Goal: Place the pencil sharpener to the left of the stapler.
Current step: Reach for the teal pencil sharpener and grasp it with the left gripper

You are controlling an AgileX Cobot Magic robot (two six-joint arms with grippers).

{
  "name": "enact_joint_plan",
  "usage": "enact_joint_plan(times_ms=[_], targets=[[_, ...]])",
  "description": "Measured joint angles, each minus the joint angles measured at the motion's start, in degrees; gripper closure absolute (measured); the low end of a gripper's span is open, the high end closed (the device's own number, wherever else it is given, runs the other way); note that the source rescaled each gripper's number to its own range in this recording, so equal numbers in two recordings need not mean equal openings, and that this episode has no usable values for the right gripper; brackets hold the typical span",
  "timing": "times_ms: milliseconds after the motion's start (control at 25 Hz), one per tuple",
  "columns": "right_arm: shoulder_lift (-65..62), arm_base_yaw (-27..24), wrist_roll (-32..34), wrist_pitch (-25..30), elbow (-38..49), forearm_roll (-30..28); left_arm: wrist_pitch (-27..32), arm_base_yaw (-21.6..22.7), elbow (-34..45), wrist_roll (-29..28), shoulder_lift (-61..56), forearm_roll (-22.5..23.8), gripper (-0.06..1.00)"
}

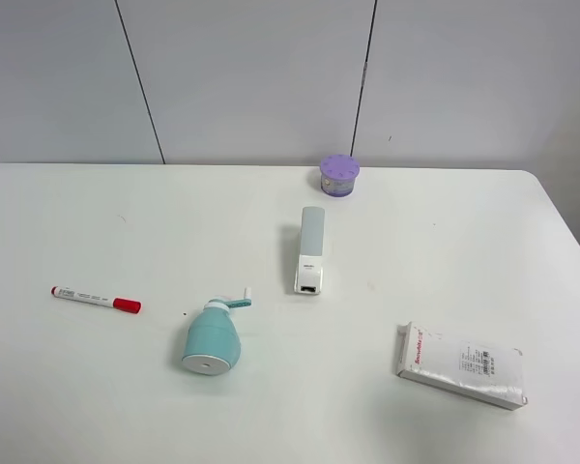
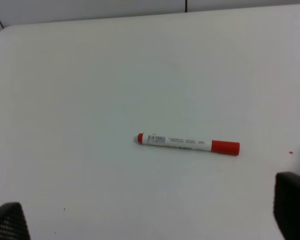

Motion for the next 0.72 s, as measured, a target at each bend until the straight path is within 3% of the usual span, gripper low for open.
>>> enact_joint_plan(times_ms=[720], targets=[[0.00, 0.00, 0.00, 0.00, 0.00, 0.00, 0.00, 0.00, 0.00, 0.00, 0.00, 0.00, -0.06]])
